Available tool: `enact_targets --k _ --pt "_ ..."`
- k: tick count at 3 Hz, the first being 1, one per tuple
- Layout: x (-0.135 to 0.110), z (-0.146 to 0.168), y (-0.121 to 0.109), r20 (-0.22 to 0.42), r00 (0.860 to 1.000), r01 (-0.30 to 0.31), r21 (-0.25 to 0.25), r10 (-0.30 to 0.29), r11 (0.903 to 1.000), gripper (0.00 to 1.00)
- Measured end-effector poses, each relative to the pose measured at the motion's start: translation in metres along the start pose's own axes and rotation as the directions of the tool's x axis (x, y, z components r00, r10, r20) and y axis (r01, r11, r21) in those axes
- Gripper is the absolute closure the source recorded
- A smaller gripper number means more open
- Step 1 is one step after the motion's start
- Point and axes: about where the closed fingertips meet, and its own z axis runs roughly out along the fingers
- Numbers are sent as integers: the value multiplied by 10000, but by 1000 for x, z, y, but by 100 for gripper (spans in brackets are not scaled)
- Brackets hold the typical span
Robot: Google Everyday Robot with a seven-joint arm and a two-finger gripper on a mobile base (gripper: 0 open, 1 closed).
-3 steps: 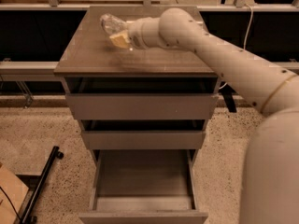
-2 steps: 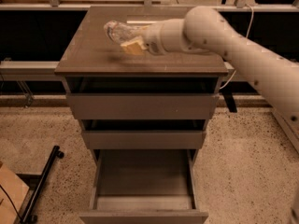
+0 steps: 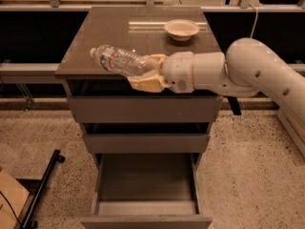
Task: Place water bottle into bottom drawer
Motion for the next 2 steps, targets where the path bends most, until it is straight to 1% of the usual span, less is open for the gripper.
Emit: enact_targets --k 1,2 --pt "7 -16 36 -201 9996 -228 -635 216 9977 100" --pt "43 13 60 -1042 9877 -1295 -1265 1167 9835 100"
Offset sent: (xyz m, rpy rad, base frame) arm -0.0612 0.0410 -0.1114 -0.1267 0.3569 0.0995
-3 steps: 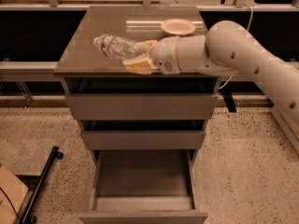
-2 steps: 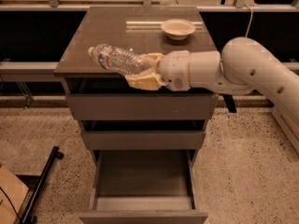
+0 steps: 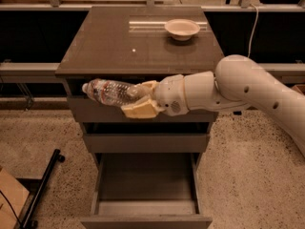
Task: Place water bottle into bottom drawer
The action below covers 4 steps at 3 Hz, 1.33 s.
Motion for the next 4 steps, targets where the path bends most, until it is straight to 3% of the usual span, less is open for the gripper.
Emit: enact_targets --k 1,2,3,4 --pt "51 32 -9 -729 9926 -997 -304 972 9946 100" --pt "105 53 -24 -1504 9725 -1835 -240 1779 9827 100" --pt "158 68 -28 -1829 9511 -2604 -416 2489 9646 100" --pt "158 68 -28 -1829 9511 -2604 -417 2489 9646 100"
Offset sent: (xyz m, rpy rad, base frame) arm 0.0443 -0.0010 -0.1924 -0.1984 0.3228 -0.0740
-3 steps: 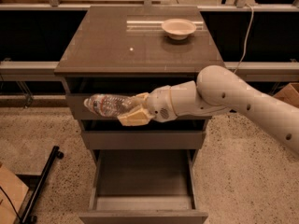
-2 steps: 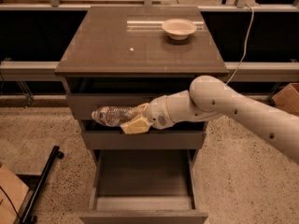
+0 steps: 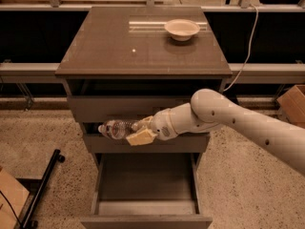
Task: Place water bottle into bottom drawer
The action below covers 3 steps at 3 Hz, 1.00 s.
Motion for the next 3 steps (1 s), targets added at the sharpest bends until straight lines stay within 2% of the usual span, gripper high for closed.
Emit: enact_targets --k 1,2,3 --pt "24 13 1 -456 9986 -270 -301 256 9992 100" --pt "72 22 0 -800 9928 -941 -606 891 9937 100" --pt "124 25 -15 -864 9827 -1694 -636 1636 9835 100"
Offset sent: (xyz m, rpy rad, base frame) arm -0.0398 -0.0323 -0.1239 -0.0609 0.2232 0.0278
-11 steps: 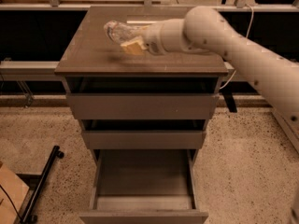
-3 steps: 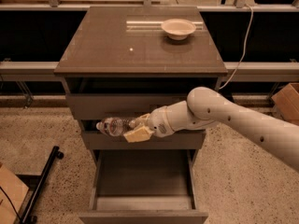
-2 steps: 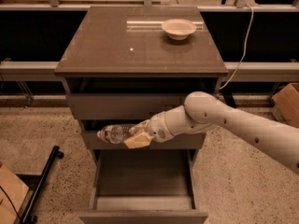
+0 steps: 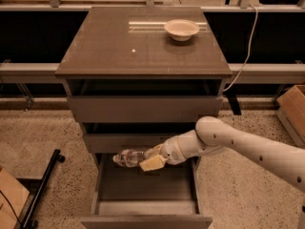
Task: Place water bottle into bottom drawer
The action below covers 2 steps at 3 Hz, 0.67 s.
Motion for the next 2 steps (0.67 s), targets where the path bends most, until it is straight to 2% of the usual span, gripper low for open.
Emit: enact_targets --k 1,2 --pt "53 5 -33 153 9974 -707 -158 709 9974 100" --pt "105 9 -68 468 9897 -1342 -250 1353 9906 100"
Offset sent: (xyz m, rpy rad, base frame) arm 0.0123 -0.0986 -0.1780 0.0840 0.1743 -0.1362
